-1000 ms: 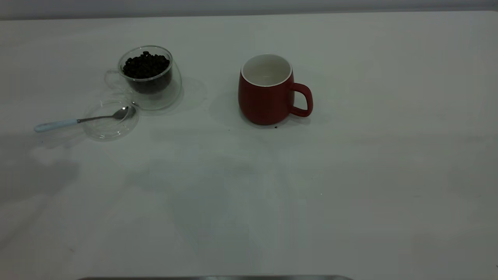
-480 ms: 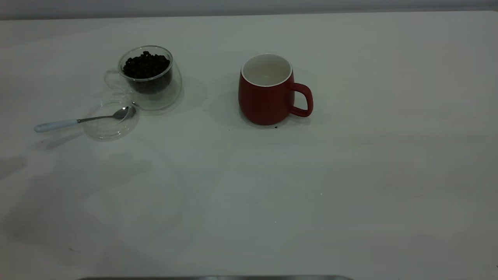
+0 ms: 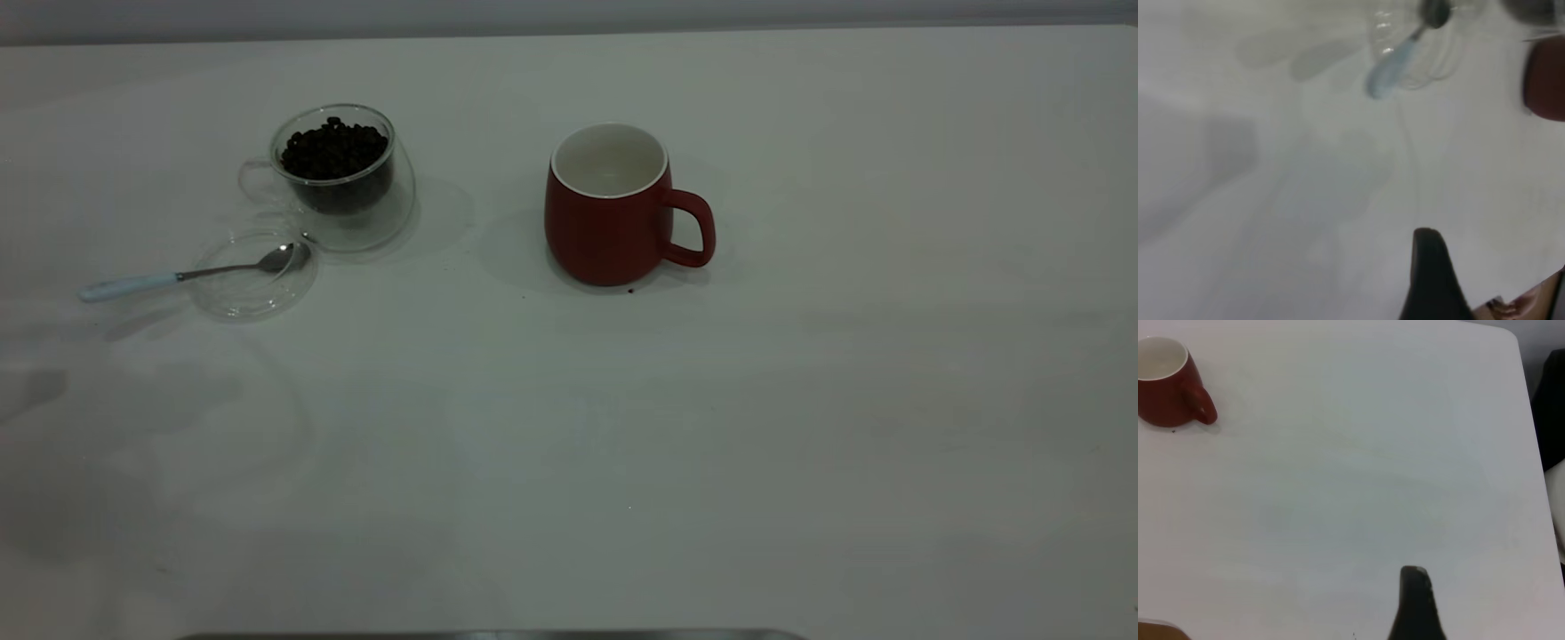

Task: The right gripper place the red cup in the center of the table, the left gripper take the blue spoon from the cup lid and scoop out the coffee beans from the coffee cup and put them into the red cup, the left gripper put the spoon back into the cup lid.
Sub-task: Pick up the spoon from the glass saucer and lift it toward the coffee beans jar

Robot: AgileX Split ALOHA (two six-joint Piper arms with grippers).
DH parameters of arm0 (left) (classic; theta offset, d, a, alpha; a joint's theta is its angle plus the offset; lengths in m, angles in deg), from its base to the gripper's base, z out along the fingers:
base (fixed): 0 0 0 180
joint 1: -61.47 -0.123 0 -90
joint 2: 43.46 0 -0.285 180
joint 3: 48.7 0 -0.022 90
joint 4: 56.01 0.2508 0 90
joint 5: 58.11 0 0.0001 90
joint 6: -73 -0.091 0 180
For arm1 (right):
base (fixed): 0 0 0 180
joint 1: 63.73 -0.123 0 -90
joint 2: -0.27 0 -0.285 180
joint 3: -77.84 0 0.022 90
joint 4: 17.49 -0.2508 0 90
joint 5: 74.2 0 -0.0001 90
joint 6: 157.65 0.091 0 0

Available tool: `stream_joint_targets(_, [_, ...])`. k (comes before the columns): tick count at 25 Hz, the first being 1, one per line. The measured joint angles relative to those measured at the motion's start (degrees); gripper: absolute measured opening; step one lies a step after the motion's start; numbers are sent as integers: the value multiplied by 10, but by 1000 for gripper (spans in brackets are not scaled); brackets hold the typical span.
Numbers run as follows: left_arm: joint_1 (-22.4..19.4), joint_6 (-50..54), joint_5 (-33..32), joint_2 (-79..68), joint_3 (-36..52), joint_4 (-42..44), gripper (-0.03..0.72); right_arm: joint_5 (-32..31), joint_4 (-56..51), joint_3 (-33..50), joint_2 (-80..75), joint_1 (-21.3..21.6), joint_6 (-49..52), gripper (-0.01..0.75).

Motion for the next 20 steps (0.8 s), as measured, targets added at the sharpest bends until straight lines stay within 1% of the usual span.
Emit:
stream_joint_targets(4, [0,-104,-3,-65,0,-101,537,0,0,0,0,0,0,587])
stream_joint_targets(7, [0,-161,-4,-106,-1,-174,537,0,0,0,0,0,0,587])
stream_joint_targets(9, [0,-189,-9,-132,-2,-204,537,0,0,0,0,0,0,587])
stream_joint_targets(14, [0,-242,-32,-183,-6,-251,537,0,0,0,0,0,0,587])
stream_joint_targets(20, [0,-273,-59,-216,-6,-274,537,0,0,0,0,0,0,587])
